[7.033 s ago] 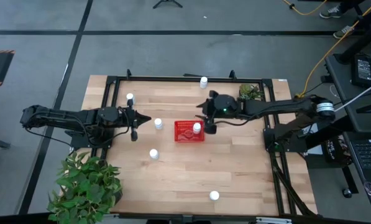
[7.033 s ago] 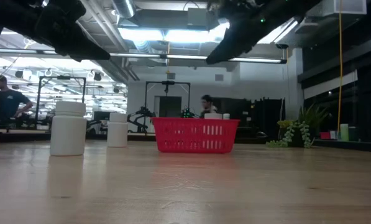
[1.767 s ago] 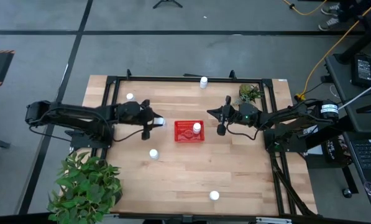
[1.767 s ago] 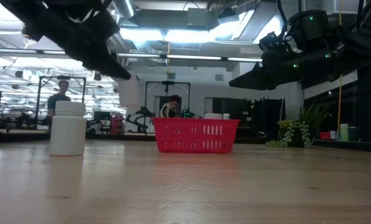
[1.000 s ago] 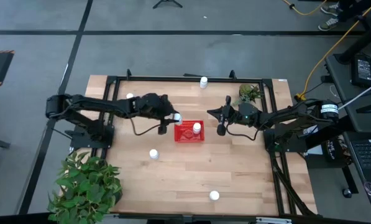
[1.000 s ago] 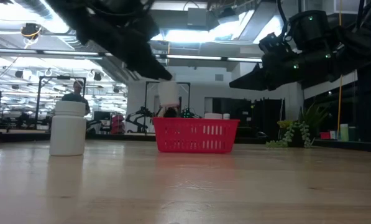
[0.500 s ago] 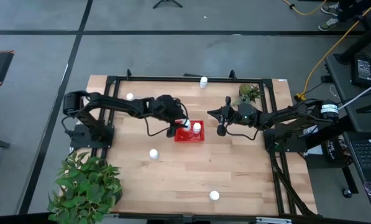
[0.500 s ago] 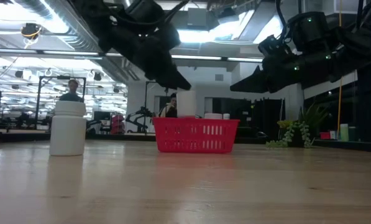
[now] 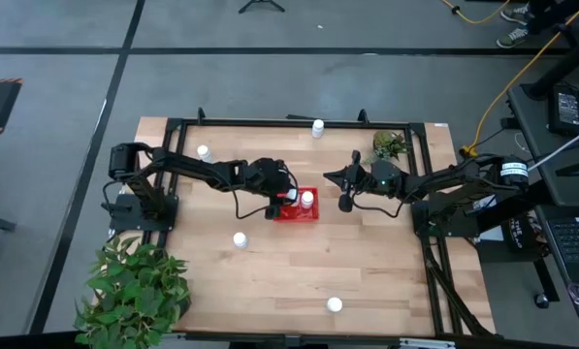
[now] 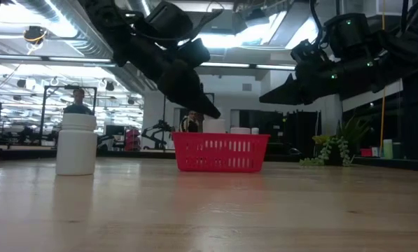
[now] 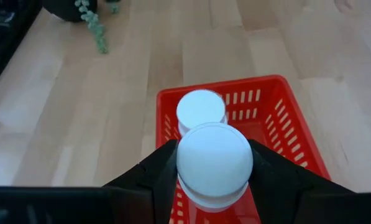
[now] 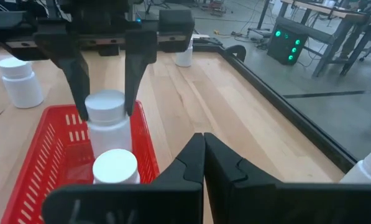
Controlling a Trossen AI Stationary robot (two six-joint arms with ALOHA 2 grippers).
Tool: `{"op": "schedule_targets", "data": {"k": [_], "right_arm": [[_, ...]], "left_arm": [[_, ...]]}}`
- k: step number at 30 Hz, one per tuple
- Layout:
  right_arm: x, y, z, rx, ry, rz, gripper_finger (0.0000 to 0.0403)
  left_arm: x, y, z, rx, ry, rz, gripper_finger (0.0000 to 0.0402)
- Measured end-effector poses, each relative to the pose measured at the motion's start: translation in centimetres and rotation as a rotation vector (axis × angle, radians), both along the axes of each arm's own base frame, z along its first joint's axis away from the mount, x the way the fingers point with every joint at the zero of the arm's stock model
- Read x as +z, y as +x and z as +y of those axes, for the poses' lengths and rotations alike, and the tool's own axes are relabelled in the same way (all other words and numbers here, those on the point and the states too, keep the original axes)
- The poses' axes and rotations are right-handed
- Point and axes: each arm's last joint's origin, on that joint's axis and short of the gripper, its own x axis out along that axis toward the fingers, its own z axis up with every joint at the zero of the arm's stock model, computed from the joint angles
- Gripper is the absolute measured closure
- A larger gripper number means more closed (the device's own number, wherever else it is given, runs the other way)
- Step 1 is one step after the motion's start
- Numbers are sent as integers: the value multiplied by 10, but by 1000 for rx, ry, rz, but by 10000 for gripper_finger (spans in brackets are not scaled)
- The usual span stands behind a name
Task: Pick and place pill bottles into a basket
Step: Put the white pill bottle into the red basket
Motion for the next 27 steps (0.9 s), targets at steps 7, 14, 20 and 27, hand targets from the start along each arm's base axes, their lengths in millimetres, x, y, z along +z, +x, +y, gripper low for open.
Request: {"op": "schedule_targets", "data": {"k": [7,14,20,27], "right_arm": [[0,0,0,0,0,3,398],[0,0,0,0,1,4,398],[0,0,0,0,4,4,398],[-1,0,0,1,5,6,398]], "left_arm": [[0,0,-1,6,0,-4,240],[1,1,-1,8,-1,-9,244],[-6,2,-1,10,-3,10,241],[-9,4,0,15,4,5,241]]}}
